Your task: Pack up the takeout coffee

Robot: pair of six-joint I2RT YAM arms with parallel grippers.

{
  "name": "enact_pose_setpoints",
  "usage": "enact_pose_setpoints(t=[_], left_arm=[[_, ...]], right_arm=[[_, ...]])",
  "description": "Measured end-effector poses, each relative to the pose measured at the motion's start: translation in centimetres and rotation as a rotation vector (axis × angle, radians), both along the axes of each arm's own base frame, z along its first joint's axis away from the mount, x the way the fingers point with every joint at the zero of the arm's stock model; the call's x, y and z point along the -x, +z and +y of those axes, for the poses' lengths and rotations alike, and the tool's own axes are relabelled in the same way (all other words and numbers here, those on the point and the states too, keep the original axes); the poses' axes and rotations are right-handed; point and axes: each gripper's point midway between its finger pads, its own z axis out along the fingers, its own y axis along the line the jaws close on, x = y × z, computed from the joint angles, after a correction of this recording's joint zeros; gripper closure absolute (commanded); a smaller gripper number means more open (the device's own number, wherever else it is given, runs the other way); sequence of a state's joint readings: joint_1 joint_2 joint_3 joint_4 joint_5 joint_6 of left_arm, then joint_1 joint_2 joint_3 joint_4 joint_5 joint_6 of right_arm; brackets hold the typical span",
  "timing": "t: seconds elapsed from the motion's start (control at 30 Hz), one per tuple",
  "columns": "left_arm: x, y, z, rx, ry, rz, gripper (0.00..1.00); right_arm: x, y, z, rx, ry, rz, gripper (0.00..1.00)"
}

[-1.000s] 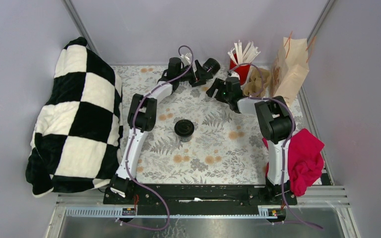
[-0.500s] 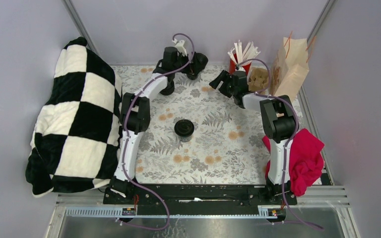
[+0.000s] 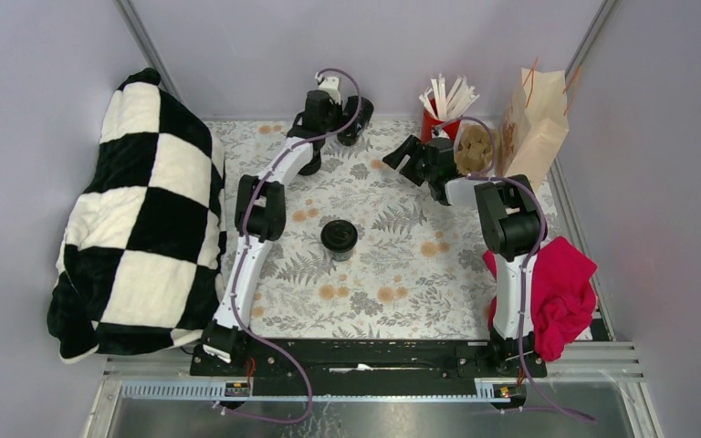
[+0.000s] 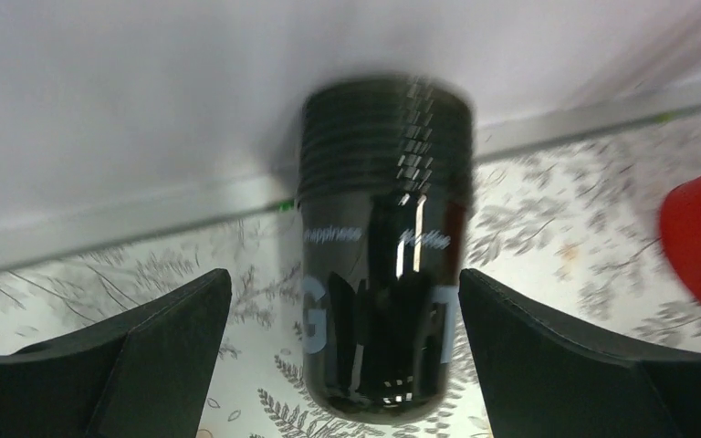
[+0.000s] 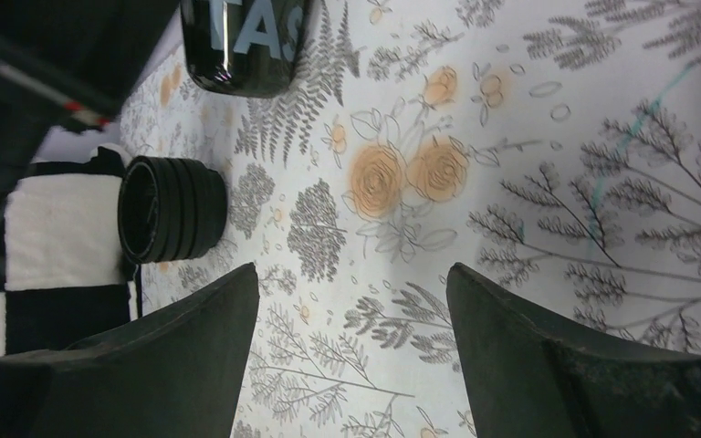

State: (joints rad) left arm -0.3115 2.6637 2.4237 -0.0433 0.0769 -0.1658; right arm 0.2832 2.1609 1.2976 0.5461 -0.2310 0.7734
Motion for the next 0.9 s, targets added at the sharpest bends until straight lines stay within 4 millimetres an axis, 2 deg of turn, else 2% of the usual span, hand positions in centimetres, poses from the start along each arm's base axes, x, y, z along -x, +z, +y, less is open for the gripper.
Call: enact_pose_setpoints(t=[0.07, 0.13, 0.23, 0.33, 0.37, 0.47, 0.63, 0.77, 0.9], left_arm=[[0.0, -3.1, 0.1, -0.015, 0.007, 0.05, 0.01], [0.4, -5.4, -0.3, -0.014, -0.004, 0.092, 0.01], [1.2, -7.5, -0.9, -0.006, -0.031, 0.133, 0.03], [1.6, -8.0, -1.4, 0.012, -0.047, 0.153, 0.1], [1.6, -7.9, -1.6, 0.016, -0.049, 0.15, 0.15], [1.5, -7.5, -2.0, 0.032, -0.057, 0.135, 0.39], [1.7, -7.5, -2.5, 0.057, -0.071, 0.122, 0.6], [2.4, -7.4, -2.8, 0.069, -0.09, 0.129, 0.67], [4.7, -7.3, -2.9, 0.087, -0.121, 0.177, 0.71]], right_arm=[[0.5, -0.5, -0.1, 0.001, 0.0, 0.011, 0.19], [1.0, -0.9, -0.3, 0.003, 0.001, 0.02, 0.19], [1.2, -0.7, -0.2, 0.001, 0.005, 0.019, 0.19], [1.2, 0.0, -0.2, -0.004, 0.008, 0.006, 0.2], [1.2, 0.3, -0.1, -0.007, 0.01, -0.002, 0.2], [1.4, 1.0, -0.1, -0.014, 0.016, -0.017, 0.2], [1.5, 1.1, 0.0, -0.016, 0.019, -0.022, 0.2], [1.6, 1.0, 0.0, -0.01, 0.027, -0.022, 0.19], [2.1, 0.7, -0.1, 0.028, 0.057, -0.016, 0.18]])
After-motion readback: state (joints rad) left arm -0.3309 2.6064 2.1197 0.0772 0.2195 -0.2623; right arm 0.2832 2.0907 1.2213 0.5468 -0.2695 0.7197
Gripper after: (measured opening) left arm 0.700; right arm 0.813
